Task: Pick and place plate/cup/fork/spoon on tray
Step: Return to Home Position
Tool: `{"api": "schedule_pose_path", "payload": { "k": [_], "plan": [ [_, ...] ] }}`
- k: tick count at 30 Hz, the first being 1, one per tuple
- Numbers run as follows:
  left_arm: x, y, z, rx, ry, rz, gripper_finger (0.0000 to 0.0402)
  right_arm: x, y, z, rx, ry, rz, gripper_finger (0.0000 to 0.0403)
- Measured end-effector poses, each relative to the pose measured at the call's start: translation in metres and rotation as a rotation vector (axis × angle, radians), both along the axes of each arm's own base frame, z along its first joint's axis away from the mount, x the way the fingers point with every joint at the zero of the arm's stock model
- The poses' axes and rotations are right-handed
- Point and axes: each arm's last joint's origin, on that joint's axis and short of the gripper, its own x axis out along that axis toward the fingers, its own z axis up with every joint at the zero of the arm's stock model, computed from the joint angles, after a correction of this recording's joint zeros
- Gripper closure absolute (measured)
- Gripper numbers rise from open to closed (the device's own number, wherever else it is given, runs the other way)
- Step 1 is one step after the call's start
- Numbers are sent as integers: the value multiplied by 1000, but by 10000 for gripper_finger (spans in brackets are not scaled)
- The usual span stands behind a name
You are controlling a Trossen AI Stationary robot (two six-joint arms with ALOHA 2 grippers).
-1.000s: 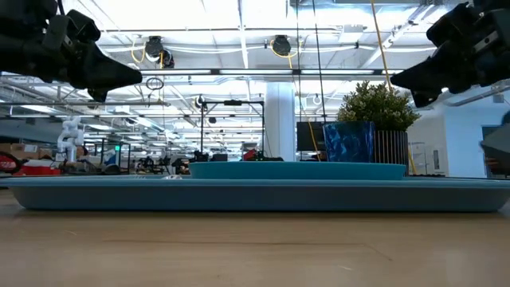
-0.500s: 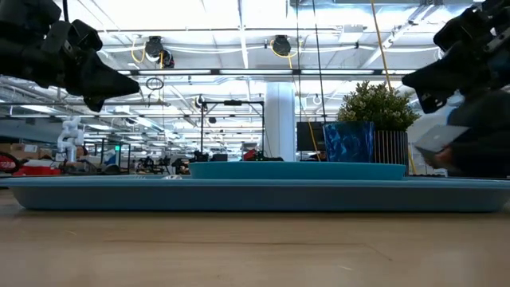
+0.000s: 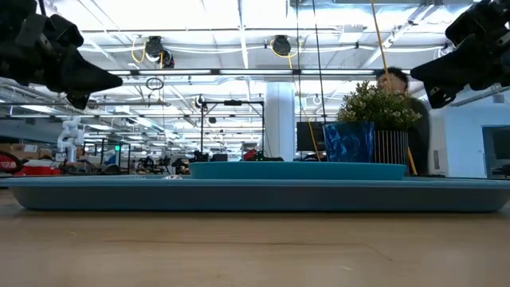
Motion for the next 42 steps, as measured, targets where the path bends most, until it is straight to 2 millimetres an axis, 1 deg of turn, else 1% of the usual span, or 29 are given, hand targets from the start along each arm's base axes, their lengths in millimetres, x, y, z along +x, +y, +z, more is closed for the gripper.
{"api": "schedule_pose_path", "payload": {
  "k": [4, 6, 10, 13, 18, 22, 29, 36, 39, 42],
  "plan": [
    [0, -2, -3, 6, 14, -18, 397, 0, 1, 0, 0, 1, 11, 403],
    [2, -3, -6, 22, -10, -34, 393, 0, 1, 0, 0, 0, 11, 403],
    [7, -7, -8, 97, -150, -124, 395, 0, 1, 0, 1, 1, 10, 403],
    [7, -8, -6, 111, -171, -153, 397, 0, 1, -1, 26, 5, 9, 403],
    [7, -8, -3, 99, -201, -175, 389, -1, 1, -4, 43, 42, 12, 403],
    [7, -8, -1, 114, -218, -178, 398, -1, 1, -4, 22, 40, 16, 403],
    [7, -9, -6, 106, -166, -182, 383, -1, 4, -4, -6, 33, 115, 403],
    [7, -9, -9, 104, -140, -183, 398, -1, 4, -5, -83, 41, 134, 403],
    [7, -8, -8, 89, -144, -180, 390, 0, 5, -3, -113, -3, 137, 403],
    [7, -8, -8, 79, -149, -177, 381, 3, 5, 1, -126, -110, 137, 403]
  ]
}}
